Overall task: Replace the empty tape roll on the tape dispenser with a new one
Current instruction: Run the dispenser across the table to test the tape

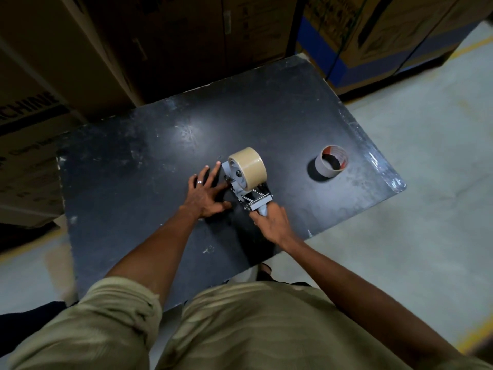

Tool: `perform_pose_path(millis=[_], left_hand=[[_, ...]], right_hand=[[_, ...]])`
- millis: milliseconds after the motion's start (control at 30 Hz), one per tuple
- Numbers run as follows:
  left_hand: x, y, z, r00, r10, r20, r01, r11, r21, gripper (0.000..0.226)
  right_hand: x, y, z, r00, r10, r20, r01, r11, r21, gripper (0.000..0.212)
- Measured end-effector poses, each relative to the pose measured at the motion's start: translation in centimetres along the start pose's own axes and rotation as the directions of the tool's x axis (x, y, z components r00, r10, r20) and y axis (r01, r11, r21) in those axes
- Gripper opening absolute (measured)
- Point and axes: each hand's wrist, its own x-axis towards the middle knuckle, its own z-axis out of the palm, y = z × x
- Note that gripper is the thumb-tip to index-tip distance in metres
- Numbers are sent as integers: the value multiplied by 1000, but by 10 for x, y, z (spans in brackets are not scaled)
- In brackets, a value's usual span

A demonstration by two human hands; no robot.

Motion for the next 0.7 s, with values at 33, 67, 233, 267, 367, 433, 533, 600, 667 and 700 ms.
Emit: perform_pose_path(millis=[33,67,233,267,367,433,533,600,667,700], left_hand=[[0,2,0,1000,0,4,0,1000,-10,78],[0,5,-1,1000,-7,7,8,1000,-25,80],[-4,6,-5,998,-50,32,52,997,-49,88],[-4,6,-5,998,-47,33,49,998,-49,88],[-4,6,-4,999,-38,23,39,998,-52,90],[-5,5,-5,999,-34,20,35,998,-42,91],[-5,4,-5,999,-21,33,21,1000,-21,91],[-6,3,-5,999,-16,30,16,1000,-6,89],[-6,4,-5,999,-22,35,22,1000,15,89],[-6,4,-6,999,-27,41,27,999,23,90]], right_hand=[[0,1,1,1000,7,-13,-7,1000,-3,38],[0,3,0,1000,14,-26,-14,1000,-15,38],[-2,1,6,998,40,-55,-43,997,-65,43],[-4,0,7,998,45,-51,-49,996,-68,43],[-9,-1,6,999,40,-36,-42,997,-68,42],[-12,0,5,999,34,-22,-35,997,-75,42],[-17,1,4,999,35,-10,-36,995,-95,41],[-21,2,4,999,33,-20,-35,995,-90,38],[-24,3,3,999,39,-26,-41,996,-82,34],[-25,4,4,999,43,-22,-45,996,-82,34]])
